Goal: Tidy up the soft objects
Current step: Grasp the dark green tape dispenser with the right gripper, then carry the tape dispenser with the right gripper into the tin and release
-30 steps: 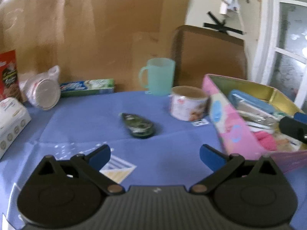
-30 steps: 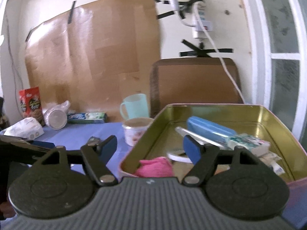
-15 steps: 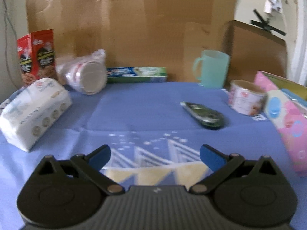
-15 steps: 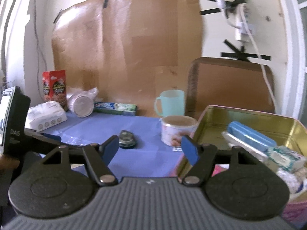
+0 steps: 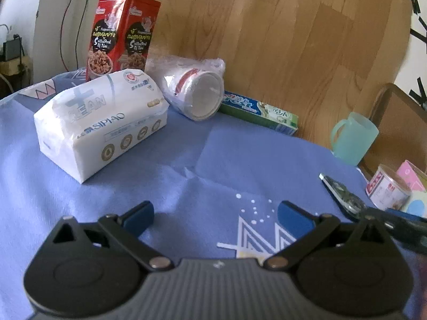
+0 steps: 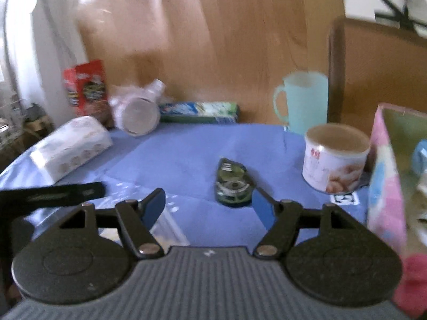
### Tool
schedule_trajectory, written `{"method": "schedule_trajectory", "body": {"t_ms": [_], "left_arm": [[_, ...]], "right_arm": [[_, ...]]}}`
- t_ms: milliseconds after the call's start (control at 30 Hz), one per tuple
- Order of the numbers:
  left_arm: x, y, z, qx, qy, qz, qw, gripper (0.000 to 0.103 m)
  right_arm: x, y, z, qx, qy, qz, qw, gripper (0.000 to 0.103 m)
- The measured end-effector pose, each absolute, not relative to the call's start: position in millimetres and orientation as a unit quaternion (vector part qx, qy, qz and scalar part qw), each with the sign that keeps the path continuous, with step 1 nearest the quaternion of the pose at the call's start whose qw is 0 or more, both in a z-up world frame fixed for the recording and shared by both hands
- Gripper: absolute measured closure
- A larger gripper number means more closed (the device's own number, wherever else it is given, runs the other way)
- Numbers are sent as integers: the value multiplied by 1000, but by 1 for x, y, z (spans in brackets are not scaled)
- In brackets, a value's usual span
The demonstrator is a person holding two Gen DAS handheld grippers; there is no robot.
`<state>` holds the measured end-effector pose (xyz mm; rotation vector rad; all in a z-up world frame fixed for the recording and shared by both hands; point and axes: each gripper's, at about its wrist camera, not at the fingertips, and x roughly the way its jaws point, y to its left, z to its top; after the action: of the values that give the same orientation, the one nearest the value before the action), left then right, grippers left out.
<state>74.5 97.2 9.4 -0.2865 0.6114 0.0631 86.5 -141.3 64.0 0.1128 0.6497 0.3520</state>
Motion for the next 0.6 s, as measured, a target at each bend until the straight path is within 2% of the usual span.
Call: {"method": "schedule_trajectory", "body": {"t_ms": [133, 167, 200, 433, 600], "left_arm": [[75, 94, 9, -133, 296, 28, 946, 0], [76, 93, 10, -132, 295, 27, 946, 0], [74, 93, 11, -132, 294, 26, 946, 0], [74, 96, 9, -142, 297, 13, 944, 0], [74, 93, 9, -138, 304, -2, 943, 2]], "right_arm": [[113, -136, 51, 51, 341, 146, 927, 30], [117, -136, 47, 54, 348, 145, 925, 45], [117, -136, 45, 54, 350, 145, 924, 52], [72, -142, 52, 64, 350, 195, 914, 52], [24, -167, 54, 117, 358, 225, 899, 52]]}}
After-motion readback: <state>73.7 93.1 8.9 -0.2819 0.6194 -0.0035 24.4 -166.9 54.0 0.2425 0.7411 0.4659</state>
